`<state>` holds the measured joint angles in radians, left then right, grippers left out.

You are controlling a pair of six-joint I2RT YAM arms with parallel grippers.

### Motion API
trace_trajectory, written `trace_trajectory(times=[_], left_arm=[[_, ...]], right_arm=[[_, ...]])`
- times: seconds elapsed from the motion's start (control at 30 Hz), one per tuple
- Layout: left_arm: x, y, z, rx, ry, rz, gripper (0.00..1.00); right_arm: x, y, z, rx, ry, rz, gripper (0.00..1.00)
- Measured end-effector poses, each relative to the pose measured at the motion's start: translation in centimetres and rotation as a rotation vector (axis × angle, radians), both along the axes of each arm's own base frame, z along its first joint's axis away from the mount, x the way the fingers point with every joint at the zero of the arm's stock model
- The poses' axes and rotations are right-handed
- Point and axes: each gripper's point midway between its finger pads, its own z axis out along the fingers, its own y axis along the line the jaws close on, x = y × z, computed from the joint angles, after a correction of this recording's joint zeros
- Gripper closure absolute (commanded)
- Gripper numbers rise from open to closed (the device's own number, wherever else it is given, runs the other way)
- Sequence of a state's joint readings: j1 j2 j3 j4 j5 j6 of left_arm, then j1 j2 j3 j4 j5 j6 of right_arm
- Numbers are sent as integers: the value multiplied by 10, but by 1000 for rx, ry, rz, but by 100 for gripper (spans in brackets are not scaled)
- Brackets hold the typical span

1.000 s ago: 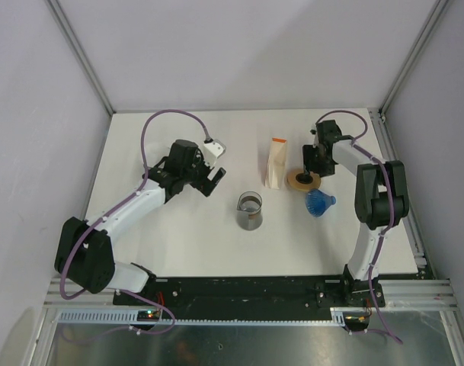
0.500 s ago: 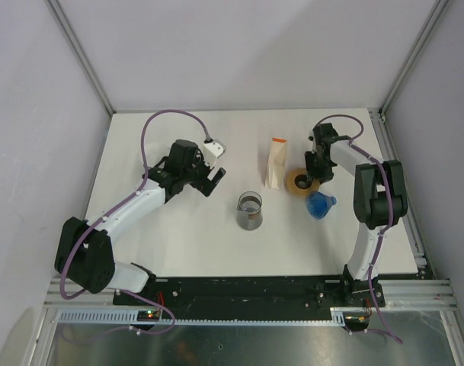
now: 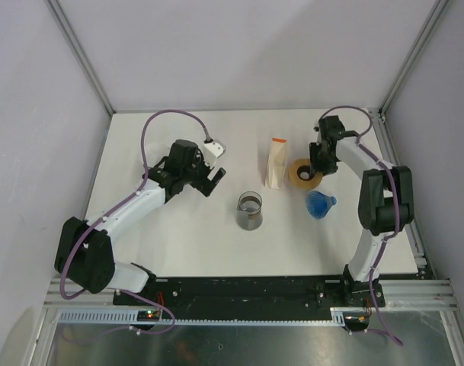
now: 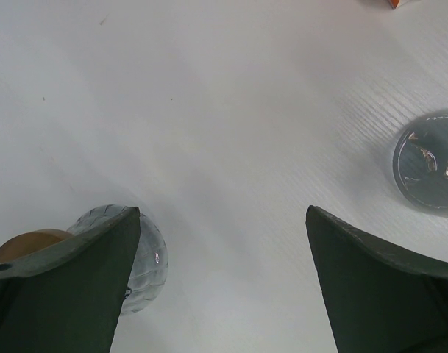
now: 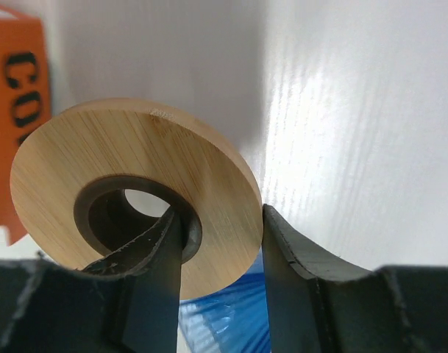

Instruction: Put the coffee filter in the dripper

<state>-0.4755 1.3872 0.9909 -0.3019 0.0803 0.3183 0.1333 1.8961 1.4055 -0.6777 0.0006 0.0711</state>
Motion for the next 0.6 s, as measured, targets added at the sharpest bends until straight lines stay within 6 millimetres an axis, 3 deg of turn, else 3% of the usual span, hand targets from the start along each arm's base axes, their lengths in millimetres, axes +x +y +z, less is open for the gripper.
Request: trace_trajectory(times=[0.07, 0.2, 0.33, 0.4, 0.47, 0.6], left_arm=[[0, 0, 0, 2, -1, 1, 2], [1, 1, 0, 7, -4, 3, 1], [1, 3, 0, 13, -7, 11, 1], [2, 4, 0, 16, -8, 15, 1], [2, 4, 0, 17, -9, 16, 1], [3, 5, 0, 21, -11, 22, 1]], right_arm=[[7, -2, 22, -3, -57, -13, 100], [19, -6, 91, -4, -233, -40, 100], [17, -5, 156, -5, -372, -54, 100], [12, 4, 179, -1, -412, -31, 100], [3, 26, 195, 4, -427, 35, 100], [-32, 103, 205, 55, -389, 279, 100]])
